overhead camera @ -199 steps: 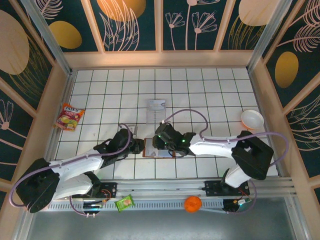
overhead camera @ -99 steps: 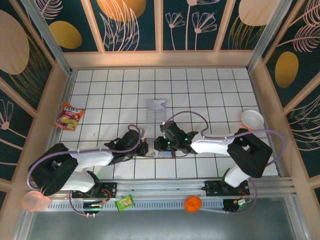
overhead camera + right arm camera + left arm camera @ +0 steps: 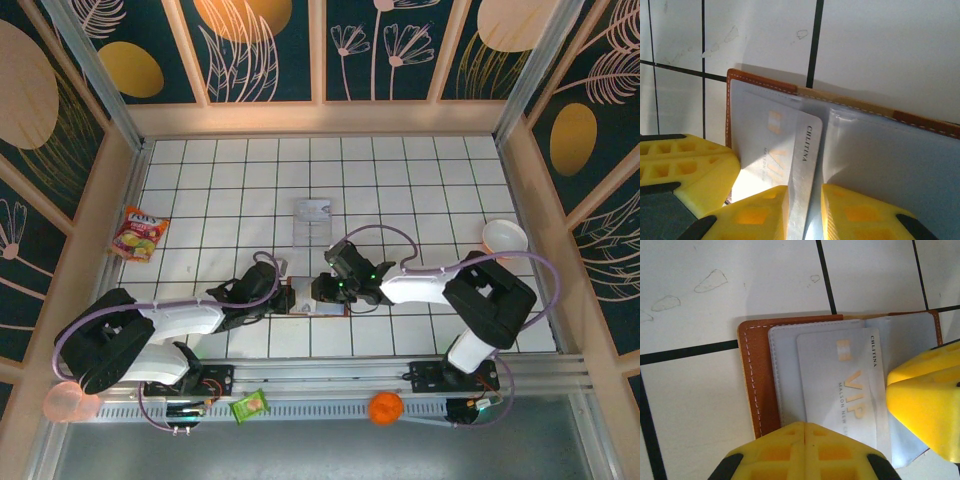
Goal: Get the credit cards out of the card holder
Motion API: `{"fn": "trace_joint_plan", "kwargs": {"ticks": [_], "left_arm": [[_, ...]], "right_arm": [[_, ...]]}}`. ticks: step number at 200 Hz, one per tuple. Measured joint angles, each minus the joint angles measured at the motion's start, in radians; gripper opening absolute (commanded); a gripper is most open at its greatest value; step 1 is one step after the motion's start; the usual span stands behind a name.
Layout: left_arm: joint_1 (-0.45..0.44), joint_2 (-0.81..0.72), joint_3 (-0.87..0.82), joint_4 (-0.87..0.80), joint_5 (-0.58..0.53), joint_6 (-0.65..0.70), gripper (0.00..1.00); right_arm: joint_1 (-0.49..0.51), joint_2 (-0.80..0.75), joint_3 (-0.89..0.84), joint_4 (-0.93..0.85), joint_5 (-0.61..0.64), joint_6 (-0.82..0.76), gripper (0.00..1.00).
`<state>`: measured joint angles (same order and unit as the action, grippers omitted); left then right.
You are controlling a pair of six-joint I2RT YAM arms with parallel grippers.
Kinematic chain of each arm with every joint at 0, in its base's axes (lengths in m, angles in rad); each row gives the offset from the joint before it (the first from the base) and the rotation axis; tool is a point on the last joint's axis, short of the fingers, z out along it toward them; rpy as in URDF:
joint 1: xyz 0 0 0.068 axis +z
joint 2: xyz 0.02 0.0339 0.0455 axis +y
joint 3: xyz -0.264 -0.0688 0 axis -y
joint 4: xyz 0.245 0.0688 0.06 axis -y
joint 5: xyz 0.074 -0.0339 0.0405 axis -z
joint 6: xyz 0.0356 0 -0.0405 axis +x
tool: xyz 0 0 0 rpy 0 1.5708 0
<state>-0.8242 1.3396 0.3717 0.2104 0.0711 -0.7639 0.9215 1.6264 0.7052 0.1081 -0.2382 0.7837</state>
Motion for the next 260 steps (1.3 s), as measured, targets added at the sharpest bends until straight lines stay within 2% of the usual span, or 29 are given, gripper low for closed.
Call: {"fn": "trace_joint_plan", "kwargs": {"ticks": [94, 113, 138, 177, 224, 260], "left_arm": [[0.0, -0.002, 0.0, -0.002, 0.0, 0.001, 0.0], [0.0, -0.002, 0.0, -0.002, 0.0, 0.003, 0.0], [0.0, -0.002, 0.001, -0.004, 0.0, 0.005, 0.0], [0.0, -0.002, 0.002, -0.005, 0.0, 0.004, 0.0], [0.0, -0.008, 0.002, -0.012, 0.002, 0.004, 0.0], [0.0, -0.01, 0.002, -0.013, 0.003, 0.004, 0.0]], "right_arm": [[-0.042, 0.023, -0.041, 0.112, -0.086, 0.027, 0.21], [-0.045, 0.033, -0.043, 0.136, -0.102, 0.032, 0.14], [-0.05, 0.039, -0.052, 0.153, -0.108, 0.04, 0.0], [-0.06, 0.018, -0.093, 0.194, -0.107, 0.064, 0.0], [-0.068, -0.091, -0.116, 0.08, -0.04, 0.069, 0.0], [-0.063, -0.167, -0.096, -0.07, 0.047, 0.068, 0.0]]}}
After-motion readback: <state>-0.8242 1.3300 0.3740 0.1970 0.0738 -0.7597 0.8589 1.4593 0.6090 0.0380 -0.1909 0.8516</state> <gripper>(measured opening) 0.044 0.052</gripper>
